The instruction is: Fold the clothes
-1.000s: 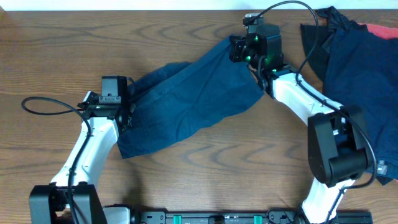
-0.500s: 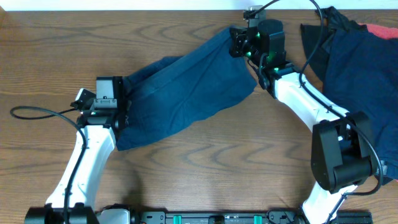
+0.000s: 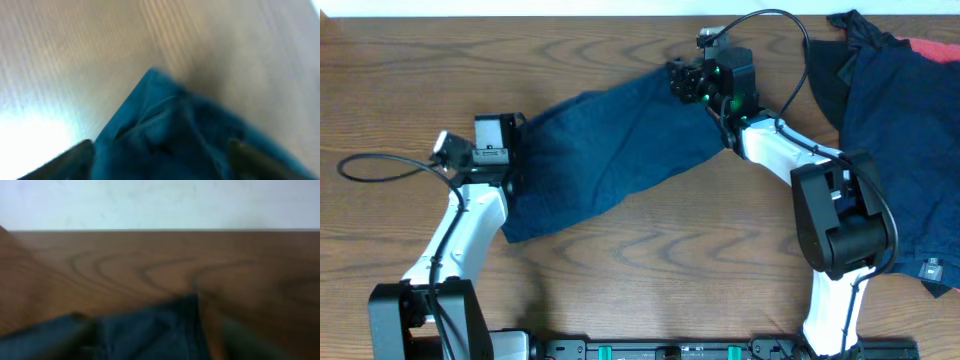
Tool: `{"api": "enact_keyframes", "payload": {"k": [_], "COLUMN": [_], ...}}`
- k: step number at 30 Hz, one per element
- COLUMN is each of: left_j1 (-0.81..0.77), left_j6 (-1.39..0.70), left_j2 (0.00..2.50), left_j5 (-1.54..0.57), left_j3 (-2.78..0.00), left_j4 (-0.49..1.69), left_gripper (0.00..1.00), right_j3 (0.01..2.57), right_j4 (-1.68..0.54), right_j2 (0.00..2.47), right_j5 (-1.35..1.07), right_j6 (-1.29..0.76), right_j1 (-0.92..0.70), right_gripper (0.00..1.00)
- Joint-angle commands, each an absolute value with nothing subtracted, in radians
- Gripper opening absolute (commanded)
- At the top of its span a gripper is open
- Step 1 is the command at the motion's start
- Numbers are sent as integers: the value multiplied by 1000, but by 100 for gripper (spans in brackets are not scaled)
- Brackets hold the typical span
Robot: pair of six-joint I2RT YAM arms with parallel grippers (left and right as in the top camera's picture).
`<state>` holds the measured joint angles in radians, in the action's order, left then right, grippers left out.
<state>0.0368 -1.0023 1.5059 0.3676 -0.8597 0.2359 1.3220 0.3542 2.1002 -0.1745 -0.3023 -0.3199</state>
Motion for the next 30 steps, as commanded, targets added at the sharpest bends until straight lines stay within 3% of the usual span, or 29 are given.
{"api": "enact_keyframes", "payload": {"k": [1,7,11,14,28,29,30], "left_j1": [65,102,93,74,96,101,105], "left_j6": [-868,-736,-733,-687,-577,-576,-577], "left_j2": [1450,1314,1290,1324,1650,1663,1671], "left_j5": [384,234,39,12,105,130,142], "left_j3": [-867,-869,-869,-868,-868,-868,-868], "left_j4": [176,156,255,295,85,90,96], "left_gripper": [90,88,66,61,62,62,62], "right_j3": [1341,1341,1340,1327,1316,1316,1316], "right_j4": [296,-65,-319,-451,-439,-439,-439], "right_j2": [2047,1915,1904,1926,2111,2120,2127], "right_j5": [-162,-247,-329,-368,-393,-390,-389], "right_j6": [-299,-298,-299,-297,-303,-311,-311], "right_j1": [-266,-162,-130,-139,-267,-267,-267], "right_gripper": [99,99,99,99,92,88,77]}}
